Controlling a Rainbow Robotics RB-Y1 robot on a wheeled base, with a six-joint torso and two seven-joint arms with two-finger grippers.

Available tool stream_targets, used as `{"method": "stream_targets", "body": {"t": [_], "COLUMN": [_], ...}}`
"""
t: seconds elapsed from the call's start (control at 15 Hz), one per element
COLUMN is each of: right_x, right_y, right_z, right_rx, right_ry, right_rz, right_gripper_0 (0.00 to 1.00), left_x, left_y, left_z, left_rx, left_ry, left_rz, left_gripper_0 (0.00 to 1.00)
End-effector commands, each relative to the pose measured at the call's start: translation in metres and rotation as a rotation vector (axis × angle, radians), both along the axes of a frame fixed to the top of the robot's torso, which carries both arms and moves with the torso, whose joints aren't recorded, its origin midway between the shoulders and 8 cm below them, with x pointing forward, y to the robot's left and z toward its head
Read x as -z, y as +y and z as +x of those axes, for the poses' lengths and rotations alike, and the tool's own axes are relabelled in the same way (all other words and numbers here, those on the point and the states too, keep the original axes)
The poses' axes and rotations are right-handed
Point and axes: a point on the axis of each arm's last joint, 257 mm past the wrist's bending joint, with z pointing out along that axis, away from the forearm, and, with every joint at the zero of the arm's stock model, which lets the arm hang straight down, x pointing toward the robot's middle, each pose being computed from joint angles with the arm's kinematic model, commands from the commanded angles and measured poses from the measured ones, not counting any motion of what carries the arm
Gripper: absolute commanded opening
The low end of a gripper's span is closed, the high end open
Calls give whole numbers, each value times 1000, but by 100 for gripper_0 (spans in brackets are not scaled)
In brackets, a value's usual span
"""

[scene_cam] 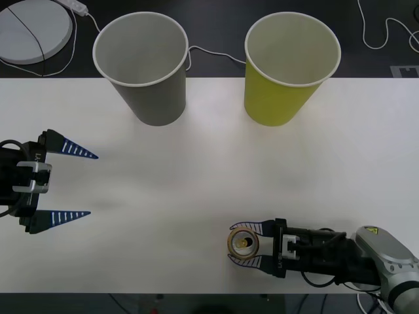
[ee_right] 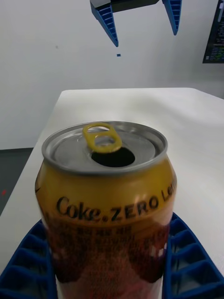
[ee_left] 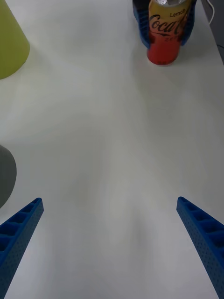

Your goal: Put the can into the green bin and the plastic bottle into the gray bin

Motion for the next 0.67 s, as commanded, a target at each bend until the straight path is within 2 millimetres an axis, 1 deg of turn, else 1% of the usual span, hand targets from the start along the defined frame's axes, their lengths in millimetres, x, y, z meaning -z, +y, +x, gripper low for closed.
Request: {"method": "stream_targets", "body": {"t": [0.07, 0.27, 0.47, 0.67], "right_x": [-1, -9, -27, -45], "right_y": [0, -6, -21, -37], "right_z": [2, 7, 15, 22], "right_rx": [-2, -16, -26, 6], "right_ry": [3, 4, 21, 57], "right_rz": [-1, -21, -98, -174], "right_gripper_0": [0, 0, 0, 0], "left_x": [0, 0, 0, 0], "left_y": [0, 0, 0, 0], "left_z": [0, 0, 0, 0], "left_rx": [0, 0, 0, 0], "left_ry": [0, 0, 0, 0], "left_rz": [0, 0, 0, 0], "left_gripper_0": [100, 100, 100, 100]}}
